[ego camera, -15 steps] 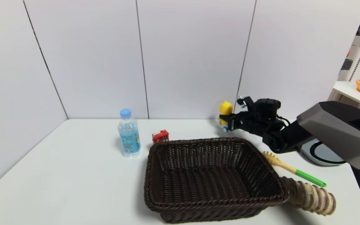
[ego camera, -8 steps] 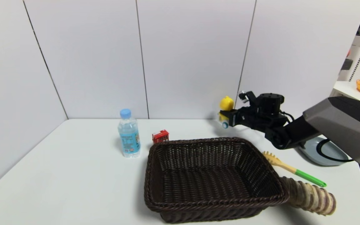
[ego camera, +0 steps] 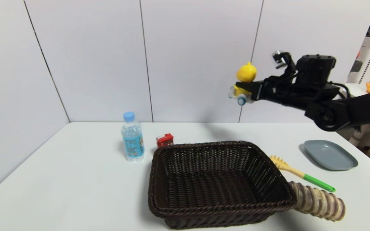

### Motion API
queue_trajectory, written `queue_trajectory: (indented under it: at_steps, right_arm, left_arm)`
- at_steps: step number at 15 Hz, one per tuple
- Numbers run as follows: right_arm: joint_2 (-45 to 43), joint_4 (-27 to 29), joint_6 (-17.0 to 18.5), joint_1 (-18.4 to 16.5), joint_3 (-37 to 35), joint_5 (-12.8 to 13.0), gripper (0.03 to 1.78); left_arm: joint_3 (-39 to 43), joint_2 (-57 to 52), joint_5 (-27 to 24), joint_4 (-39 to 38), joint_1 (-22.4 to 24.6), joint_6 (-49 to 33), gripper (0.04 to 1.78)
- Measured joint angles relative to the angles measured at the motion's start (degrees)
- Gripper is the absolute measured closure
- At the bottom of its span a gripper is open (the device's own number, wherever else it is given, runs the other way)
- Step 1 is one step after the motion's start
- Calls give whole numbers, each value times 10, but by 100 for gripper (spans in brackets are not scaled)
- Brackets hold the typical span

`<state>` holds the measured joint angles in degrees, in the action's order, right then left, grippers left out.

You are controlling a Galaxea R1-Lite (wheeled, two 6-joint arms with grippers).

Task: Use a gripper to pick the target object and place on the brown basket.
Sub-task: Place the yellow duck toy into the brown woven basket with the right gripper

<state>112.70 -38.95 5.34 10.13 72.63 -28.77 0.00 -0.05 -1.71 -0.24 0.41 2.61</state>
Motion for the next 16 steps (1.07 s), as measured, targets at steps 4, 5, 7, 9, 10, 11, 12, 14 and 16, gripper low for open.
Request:
queue_trajectory:
  at_steps: [4,5,7,9,10,11,12,14,16]
  right_arm:
    - [-160,17,2,33,-118,-80,142]
    - [-201,17,0,54,-161,-88,142]
    - [-264,16,-12,97,-243,-94,142]
    - [-307,9,-38,136,-310,-97,142]
    - [-317,-8,-44,148,-335,-97,142]
    - [-319,-30,-48,156,-355,-98,142]
    - [-316,-53,-52,162,-374,-97,142]
    - [-298,-83,-71,168,-398,-98,142]
    - [-270,-85,-85,170,-399,-97,142]
  left_arm:
    - [0,0,0,0,0,0,13]
    - [0,0,0,0,0,0,13]
    - [0,0,0,0,0,0,13]
    - [0,0,0,0,0,0,13]
    - [0,0,0,0,0,0,13]
    - [0,0,1,0,0,0,13]
    - [0,0,0,0,0,0,13]
    - [0,0,1,0,0,0,13]
    - [0,0,0,0,0,0,13]
